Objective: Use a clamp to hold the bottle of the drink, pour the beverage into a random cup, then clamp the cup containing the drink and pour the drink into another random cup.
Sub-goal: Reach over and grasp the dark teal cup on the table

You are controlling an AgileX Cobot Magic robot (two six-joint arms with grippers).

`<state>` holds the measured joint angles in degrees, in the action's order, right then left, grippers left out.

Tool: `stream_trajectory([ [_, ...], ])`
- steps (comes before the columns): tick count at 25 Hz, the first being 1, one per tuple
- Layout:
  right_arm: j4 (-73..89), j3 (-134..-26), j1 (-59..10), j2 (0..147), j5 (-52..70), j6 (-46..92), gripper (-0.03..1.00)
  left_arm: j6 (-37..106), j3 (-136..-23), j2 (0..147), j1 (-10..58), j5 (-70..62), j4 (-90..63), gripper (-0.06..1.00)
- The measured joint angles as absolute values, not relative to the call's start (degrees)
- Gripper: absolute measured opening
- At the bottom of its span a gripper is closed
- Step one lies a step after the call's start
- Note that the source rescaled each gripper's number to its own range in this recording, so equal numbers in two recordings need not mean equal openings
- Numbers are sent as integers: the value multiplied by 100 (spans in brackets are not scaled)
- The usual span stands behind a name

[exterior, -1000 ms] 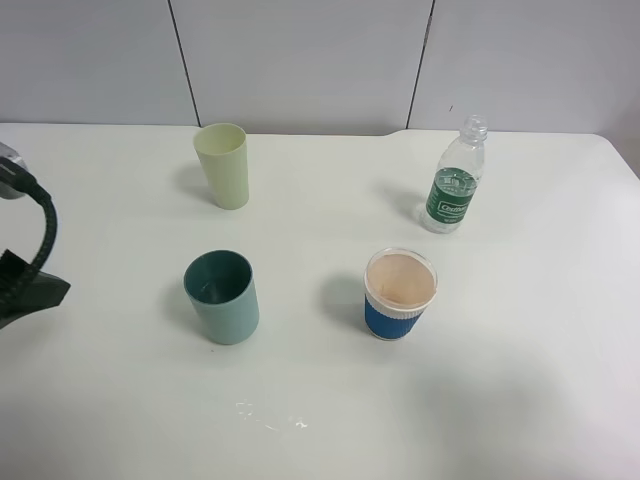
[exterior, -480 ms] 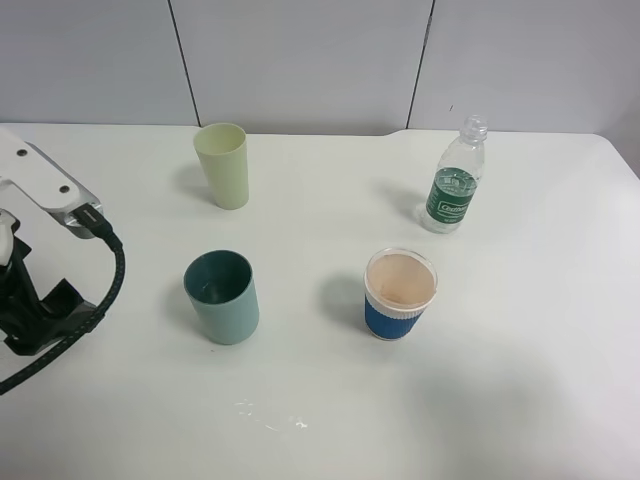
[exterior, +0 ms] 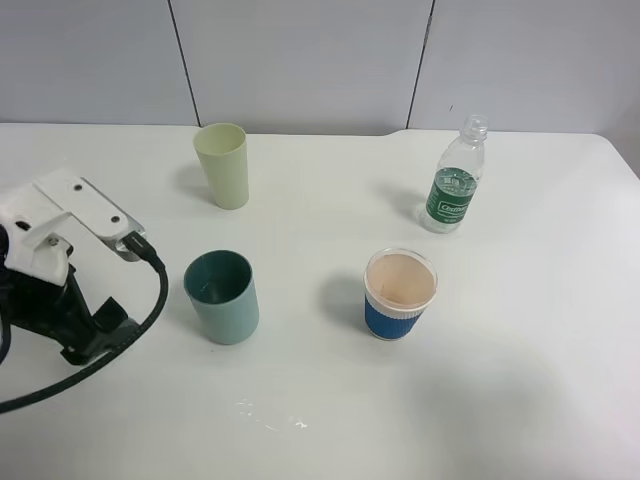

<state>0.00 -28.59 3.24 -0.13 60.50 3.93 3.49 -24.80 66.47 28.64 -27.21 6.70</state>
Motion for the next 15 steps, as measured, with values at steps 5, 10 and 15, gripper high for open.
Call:
stream_trajectory([
  [5,0,-2859,324,-13,6050,393,100,349,-1966,6647,2871,-2080,612,100],
  [10,0,-2859,324,-13,6050,393,100,349,-1582,6647,2871,-1241,255,100],
  [15,0,-2859,324,-13,6050,393,100,232,-1184,6647,2871,-87,0,100],
])
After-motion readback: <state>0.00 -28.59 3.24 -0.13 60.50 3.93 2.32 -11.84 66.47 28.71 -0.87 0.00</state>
